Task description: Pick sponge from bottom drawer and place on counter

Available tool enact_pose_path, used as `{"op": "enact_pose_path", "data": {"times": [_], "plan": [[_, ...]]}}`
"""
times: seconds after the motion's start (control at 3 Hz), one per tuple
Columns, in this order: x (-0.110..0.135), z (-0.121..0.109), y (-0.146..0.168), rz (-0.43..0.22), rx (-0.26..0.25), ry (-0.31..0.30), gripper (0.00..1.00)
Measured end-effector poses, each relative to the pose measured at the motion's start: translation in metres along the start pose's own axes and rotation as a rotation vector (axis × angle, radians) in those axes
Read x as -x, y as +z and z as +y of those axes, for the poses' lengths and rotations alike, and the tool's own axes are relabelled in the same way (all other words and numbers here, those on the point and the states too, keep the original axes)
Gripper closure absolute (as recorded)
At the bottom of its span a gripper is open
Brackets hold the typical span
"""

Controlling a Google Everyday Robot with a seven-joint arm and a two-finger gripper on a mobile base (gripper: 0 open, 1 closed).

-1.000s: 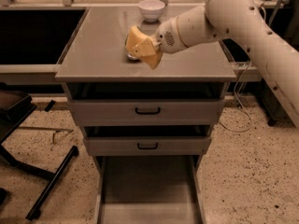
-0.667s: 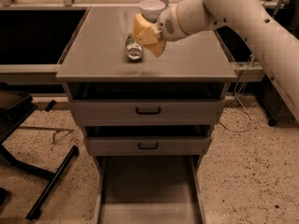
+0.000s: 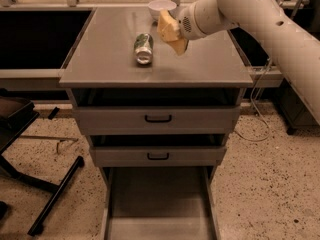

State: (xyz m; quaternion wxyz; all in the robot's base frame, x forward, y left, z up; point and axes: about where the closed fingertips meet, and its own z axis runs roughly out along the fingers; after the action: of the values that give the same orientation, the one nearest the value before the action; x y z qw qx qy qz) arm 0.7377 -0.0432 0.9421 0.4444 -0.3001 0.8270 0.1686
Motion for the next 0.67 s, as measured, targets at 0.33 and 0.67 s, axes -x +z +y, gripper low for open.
{"op": "enact_pose_path", "data": {"times": [0.33,0.67], "plan": [[-0.011,-0.021,0.003,0.005,-0.038,0.036,1.0],[-0.029,-0.035,0.006,0.034,-0.053,0.079,1.0]]}}
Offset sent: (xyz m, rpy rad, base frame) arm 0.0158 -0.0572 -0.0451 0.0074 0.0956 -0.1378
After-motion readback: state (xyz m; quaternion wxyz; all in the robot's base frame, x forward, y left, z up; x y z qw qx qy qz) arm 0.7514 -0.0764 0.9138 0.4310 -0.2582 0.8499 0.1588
